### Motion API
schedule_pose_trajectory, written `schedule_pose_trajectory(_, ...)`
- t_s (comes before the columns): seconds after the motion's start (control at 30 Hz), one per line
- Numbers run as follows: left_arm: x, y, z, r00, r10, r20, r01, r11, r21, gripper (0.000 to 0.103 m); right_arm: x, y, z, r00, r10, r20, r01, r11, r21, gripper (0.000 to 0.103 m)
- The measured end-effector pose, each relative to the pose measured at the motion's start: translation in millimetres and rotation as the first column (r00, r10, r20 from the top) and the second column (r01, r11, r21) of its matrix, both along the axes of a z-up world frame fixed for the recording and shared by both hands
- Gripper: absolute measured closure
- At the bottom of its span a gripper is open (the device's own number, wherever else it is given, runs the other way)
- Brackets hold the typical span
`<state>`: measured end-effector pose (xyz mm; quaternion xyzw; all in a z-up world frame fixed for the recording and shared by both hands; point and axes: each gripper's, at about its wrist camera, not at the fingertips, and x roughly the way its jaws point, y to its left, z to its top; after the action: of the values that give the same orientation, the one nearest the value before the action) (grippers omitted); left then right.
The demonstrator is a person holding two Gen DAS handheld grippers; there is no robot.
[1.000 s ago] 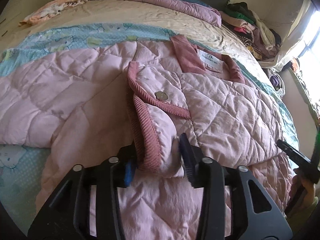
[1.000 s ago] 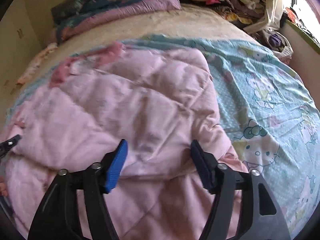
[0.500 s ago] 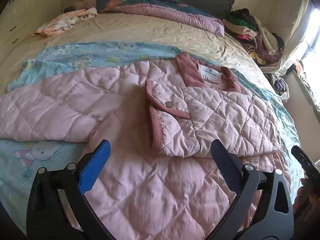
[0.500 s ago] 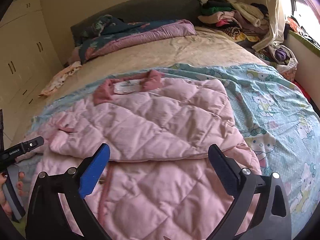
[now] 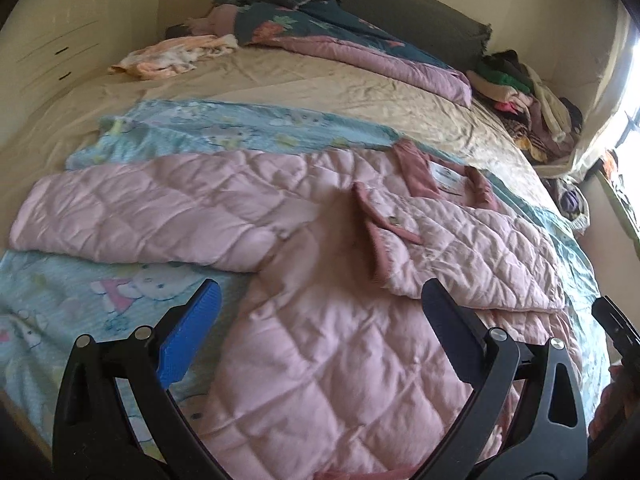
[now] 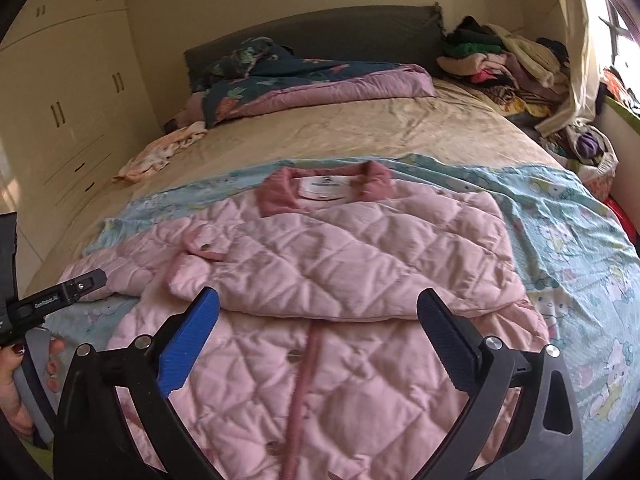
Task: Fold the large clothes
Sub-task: 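Move the left tool to the other sleeve cuff and grasp it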
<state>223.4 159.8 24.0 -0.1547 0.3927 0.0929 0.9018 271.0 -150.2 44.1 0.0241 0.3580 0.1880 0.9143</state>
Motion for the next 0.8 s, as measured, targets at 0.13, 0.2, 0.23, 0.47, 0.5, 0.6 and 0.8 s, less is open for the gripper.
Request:
schedule_pose_trajectory(0.13, -9.9, 16.5, -2.1, 0.999, 0.035, -0.002, -0.035, 0.999, -0.009, 0.009, -8.5, 23.4, 3.3, 0.999, 0.034, 0.009, -0.033, 0.999, -0.014, 0.004)
schedule_pose_trajectory(0.2, -16.3, 26.2, -3.6, 0.998, 0.056, 0.001, -0.056, 0.998, -0.014, 0.009, -10.1, 33.6, 3.1, 0.999, 0.049, 0.011, -0.048, 0.999, -0.025, 0.004)
schedule_pose_trajectory(0.23, -19.4, 31.8, -4.8, 0.998, 0.066, 0.001, -0.066, 0.998, -0.014, 0.009, -11.5, 40.6, 3.3, 0.998, 0.058, 0.014, -0.058, 0.998, -0.036, 0.004)
schedule_pose_trajectory(0.47, -35.9, 64.9, -7.8, 0.989, 0.145, 0.002, -0.145, 0.989, 0.025, 0.009, -18.0, 77.9, 7.8, 0.992, 0.121, 0.021, -0.120, 0.992, -0.043, 0.004)
schedule_pose_trajectory(0.5, -38.5, 70.3, -7.5, 0.988, 0.156, 0.006, -0.156, 0.987, 0.028, 0.009, -18.9, 82.9, 8.3, 0.992, 0.128, 0.020, -0.127, 0.991, -0.041, 0.004)
schedule_pose_trajectory(0.6, -44.0, 85.3, -9.0, 0.984, 0.178, 0.007, -0.178, 0.984, 0.004, 0.009, -19.7, 97.5, 9.0, 0.989, 0.146, 0.018, -0.145, 0.989, -0.040, 0.004)
schedule_pose_trajectory(0.8, -54.5, 109.5, -13.5, 0.976, 0.216, 0.005, -0.216, 0.976, 0.004, 0.009, -23.0, 131.1, 10.9, 0.979, 0.204, 0.020, -0.203, 0.977, -0.063, 0.004)
